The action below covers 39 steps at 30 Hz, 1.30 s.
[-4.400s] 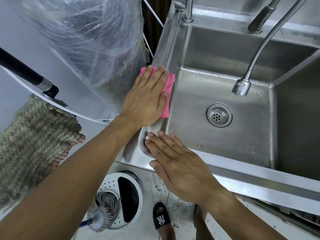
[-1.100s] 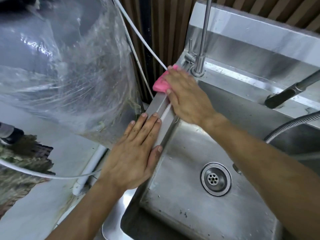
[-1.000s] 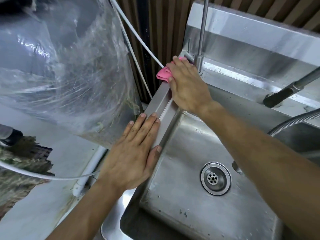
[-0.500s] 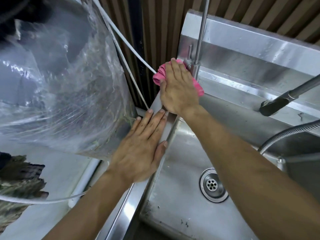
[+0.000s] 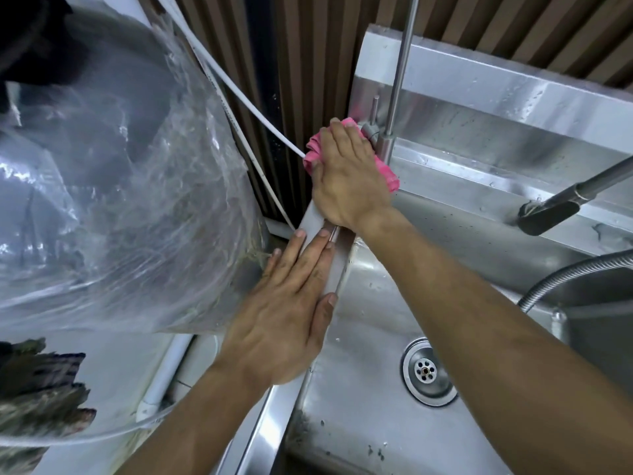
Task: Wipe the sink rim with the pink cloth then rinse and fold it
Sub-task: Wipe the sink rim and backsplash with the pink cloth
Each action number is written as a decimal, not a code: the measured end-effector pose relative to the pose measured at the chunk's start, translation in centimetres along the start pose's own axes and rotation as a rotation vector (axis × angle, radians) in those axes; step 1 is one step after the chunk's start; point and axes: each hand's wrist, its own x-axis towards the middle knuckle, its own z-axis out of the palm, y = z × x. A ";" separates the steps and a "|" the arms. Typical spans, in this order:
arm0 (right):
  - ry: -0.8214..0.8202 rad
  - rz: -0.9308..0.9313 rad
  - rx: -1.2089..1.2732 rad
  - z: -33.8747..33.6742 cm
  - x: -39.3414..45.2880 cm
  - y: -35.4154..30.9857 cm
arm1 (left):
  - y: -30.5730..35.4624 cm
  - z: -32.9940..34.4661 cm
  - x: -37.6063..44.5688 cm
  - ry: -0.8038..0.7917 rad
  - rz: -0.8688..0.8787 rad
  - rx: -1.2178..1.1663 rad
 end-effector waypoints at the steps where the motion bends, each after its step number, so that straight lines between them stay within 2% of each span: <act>1: 0.025 0.012 0.004 0.2 0.2 -0.1 | 0.0 0.0 0.0 -0.003 0.000 -0.001; 6: 0.006 -0.046 0.077 0.0 -0.6 1.1 | 0.0 0.0 -0.1 -0.001 -0.011 -0.018; 10: 0.028 -0.149 0.124 0.1 -5.4 2.6 | 0.0 0.1 -0.2 0.009 -0.018 -0.023; 13: -0.019 -0.120 0.166 0.3 -8.2 2.6 | 0.1 0.3 -0.3 0.016 -0.022 0.009; 15: -0.056 -0.111 0.132 0.0 -7.6 2.6 | 0.2 0.3 -0.2 0.018 -0.026 0.024; 19: -0.011 -0.163 0.001 -0.6 -3.3 2.4 | 0.2 0.2 -0.1 0.017 -0.017 0.038; 22: 0.044 -0.091 0.024 0.1 -2.0 1.7 | 0.0 0.2 -0.1 0.019 -0.017 0.032; 26: 0.110 -0.093 0.155 0.7 -5.3 1.4 | 0.1 0.3 -0.2 0.024 -0.023 0.042; 29: 0.066 -0.128 0.152 0.8 -8.1 2.1 | 0.2 0.3 -0.2 0.023 -0.027 0.054; 33: -0.012 -0.251 0.019 -0.3 -4.8 3.4 | 0.2 0.3 -0.2 0.015 -0.030 0.057; 35: -0.034 -0.226 0.032 -0.6 -2.7 3.3 | 0.1 0.3 -0.2 0.011 -0.032 0.057; 39: 0.050 -0.187 0.080 0.5 -2.4 3.2 | 0.0 0.4 -0.1 0.009 -0.028 0.054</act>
